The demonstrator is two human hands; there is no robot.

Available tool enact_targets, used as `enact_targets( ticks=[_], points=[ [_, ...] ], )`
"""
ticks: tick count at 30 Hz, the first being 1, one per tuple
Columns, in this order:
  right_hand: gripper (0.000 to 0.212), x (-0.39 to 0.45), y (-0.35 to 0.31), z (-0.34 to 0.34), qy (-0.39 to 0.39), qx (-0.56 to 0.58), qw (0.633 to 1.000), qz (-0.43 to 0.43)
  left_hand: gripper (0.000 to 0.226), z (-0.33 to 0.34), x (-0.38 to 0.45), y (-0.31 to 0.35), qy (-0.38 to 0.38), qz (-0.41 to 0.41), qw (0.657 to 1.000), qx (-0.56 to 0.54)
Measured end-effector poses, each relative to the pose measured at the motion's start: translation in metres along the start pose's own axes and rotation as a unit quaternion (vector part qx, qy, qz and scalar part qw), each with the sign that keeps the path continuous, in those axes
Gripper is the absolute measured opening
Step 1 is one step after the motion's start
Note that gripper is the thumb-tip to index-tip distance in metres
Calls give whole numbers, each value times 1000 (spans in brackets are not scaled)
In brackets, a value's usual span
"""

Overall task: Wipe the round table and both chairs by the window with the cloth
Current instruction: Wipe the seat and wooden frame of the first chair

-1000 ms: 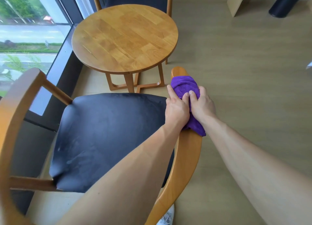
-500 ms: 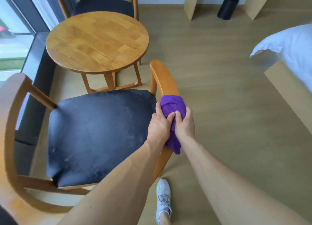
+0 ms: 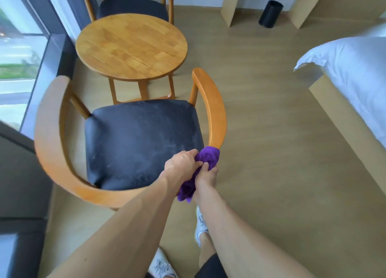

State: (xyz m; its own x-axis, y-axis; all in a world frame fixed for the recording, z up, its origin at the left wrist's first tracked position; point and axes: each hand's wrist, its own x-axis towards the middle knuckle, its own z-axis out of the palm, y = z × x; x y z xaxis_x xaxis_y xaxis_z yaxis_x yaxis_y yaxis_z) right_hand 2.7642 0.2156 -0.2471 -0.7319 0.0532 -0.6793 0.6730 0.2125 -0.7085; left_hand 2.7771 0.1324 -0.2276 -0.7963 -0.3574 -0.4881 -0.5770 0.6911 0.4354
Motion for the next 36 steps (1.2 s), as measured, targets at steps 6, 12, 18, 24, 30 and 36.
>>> enact_targets(
  ticks=[6, 12, 18, 24, 30, 36],
  points=[
    [45, -55, -2, 3, 17, -179, 984, 14, 35, -26, -50, -20, -16, -1, 998, 59],
    [41, -97, 2, 11, -61, -282, 956, 57, 33, -47, -95, -46, -14, -3, 999, 51],
    [31, -129, 11, 17, -206, -472, 857, -2, 41, -54, -132, -79, 16, -53, 998, 42],
    [16, -120, -34, 9, -171, -566, 733, -337, 50, -21, -150, -83, 153, -107, 982, -7],
    [50, -94, -54, 27, -424, -574, 600, -362, 49, 18, -152, -47, 313, -229, 917, -88],
    [50, -67, -45, 32, -547, -558, 535, -322, 47, 41, -128, 3, 532, -377, 734, -189]
  ],
)
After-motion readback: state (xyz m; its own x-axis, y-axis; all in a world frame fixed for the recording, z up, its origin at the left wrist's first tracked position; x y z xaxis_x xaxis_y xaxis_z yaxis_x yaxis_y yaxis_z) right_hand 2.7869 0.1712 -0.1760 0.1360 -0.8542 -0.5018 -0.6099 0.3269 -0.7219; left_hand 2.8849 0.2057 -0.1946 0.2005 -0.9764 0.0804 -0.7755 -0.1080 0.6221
